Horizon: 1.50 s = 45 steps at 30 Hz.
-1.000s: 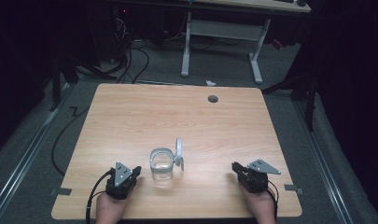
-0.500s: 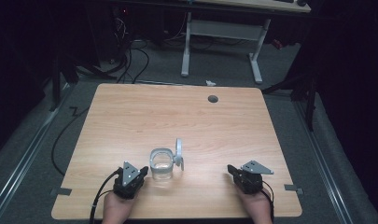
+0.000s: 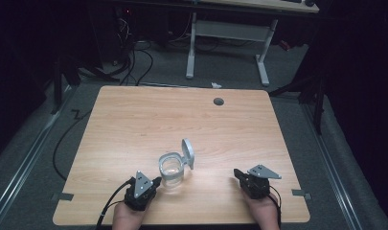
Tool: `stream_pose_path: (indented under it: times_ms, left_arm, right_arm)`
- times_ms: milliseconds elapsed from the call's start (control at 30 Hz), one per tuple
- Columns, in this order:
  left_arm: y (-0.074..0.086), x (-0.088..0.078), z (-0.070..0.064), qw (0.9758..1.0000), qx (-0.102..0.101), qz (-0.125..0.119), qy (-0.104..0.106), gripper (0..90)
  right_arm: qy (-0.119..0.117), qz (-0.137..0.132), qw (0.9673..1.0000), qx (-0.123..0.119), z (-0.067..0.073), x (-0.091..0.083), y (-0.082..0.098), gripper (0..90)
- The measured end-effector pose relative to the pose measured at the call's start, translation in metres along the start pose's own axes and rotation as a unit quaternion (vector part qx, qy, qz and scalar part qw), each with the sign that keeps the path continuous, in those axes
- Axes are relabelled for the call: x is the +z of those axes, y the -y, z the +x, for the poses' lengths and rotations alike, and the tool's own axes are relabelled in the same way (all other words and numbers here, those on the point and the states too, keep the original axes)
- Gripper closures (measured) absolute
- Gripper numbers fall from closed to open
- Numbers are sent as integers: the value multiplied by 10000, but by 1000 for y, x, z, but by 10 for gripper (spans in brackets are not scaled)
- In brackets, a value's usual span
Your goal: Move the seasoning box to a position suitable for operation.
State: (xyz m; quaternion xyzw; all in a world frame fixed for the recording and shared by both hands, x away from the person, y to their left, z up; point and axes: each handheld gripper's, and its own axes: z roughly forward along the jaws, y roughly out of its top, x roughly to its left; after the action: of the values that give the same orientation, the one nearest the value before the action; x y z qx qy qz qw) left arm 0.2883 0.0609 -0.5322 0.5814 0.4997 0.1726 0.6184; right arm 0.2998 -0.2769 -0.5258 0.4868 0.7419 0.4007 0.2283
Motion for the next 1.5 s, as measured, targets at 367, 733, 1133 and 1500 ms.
stream_pose_path:
  times_ms: [367, 733, 1133, 1500]
  left_arm:
    - [10, 9, -24, 9994, 41, 149, 316, 900]
    - [15, 28, -45, 9982, 95, 277, 518, 900]
    - [15, 47, -56, 9979, 141, 284, 567, 900]
    - [14, 56, -57, 9981, 117, 254, 550, 900]
  right_arm:
    - [312, 39, 9993, 216, 0, 4, -2, 900]
    - [307, 81, 9994, 167, 0, 5, -1, 900]
    - [238, -11, 9996, 136, -1, 0, 0, 895]
    - [180, -2, 9998, 111, 0, 0, 1, 894]
